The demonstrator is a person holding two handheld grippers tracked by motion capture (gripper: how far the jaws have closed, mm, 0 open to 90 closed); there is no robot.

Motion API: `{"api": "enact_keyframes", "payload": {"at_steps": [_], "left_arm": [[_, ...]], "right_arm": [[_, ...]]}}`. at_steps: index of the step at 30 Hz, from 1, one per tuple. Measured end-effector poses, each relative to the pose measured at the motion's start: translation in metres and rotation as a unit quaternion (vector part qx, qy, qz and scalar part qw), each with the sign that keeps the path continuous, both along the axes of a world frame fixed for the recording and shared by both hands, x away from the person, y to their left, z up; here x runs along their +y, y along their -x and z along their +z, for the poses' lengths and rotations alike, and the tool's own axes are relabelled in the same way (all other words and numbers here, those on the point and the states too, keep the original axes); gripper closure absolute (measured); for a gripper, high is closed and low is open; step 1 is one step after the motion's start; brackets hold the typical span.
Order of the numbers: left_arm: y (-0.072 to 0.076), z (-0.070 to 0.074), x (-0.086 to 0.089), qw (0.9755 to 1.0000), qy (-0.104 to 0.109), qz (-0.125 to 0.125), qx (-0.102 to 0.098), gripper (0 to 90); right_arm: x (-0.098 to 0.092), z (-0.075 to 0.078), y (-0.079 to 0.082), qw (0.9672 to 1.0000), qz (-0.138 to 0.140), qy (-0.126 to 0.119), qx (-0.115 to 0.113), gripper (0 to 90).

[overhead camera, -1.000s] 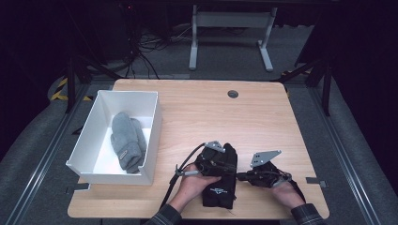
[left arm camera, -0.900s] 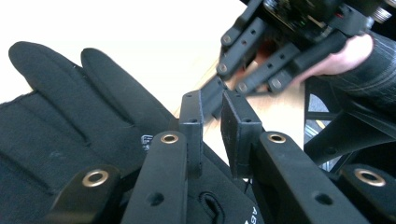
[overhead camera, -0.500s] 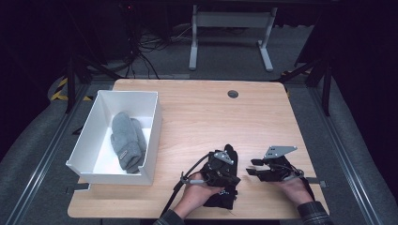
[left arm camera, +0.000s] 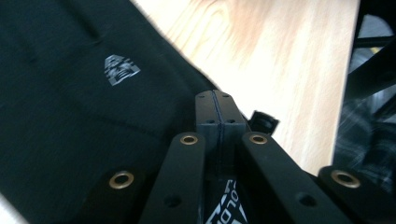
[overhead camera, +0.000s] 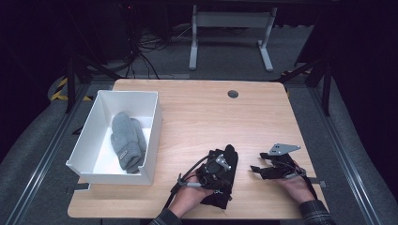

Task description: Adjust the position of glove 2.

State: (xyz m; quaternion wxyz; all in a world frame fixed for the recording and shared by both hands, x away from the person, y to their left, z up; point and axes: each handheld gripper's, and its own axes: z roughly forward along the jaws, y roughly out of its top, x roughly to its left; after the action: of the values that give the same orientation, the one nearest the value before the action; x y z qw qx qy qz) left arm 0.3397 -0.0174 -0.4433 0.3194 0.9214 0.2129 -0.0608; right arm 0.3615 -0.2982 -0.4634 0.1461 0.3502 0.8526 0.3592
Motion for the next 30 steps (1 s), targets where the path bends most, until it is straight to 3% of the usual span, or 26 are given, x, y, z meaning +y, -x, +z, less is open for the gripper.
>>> {"api": "enact_keyframes", "payload": {"at_steps": [10, 17, 21, 25, 30], "left_arm": [[-0.008, 0.002, 0.039, 0.9989, -0.024, 0.039, -0.012, 90.0], [-0.011, 0.005, 0.056, 0.9980, -0.024, 0.052, -0.025, 90.0], [-0.009, 0.013, 0.060, 0.9971, -0.007, 0.065, -0.039, 89.3], [-0.012, 0.019, 0.060, 0.9951, 0.001, 0.079, -0.060, 63.9], [-0.015, 0.020, 0.052, 0.9923, 0.004, 0.088, -0.087, 40.3]], "right_arm": [[-0.002, -0.003, -0.002, 0.9997, -0.018, 0.009, -0.016, 21.7], [-0.003, -0.006, -0.003, 0.9995, -0.022, 0.004, -0.022, 15.8], [-0.003, -0.006, -0.004, 0.9994, -0.025, 0.006, -0.021, 13.5], [-0.004, -0.006, -0.004, 0.9995, -0.026, 0.004, -0.019, 13.0], [-0.004, -0.006, -0.004, 0.9995, -0.026, 0.005, -0.019, 12.5]]}}
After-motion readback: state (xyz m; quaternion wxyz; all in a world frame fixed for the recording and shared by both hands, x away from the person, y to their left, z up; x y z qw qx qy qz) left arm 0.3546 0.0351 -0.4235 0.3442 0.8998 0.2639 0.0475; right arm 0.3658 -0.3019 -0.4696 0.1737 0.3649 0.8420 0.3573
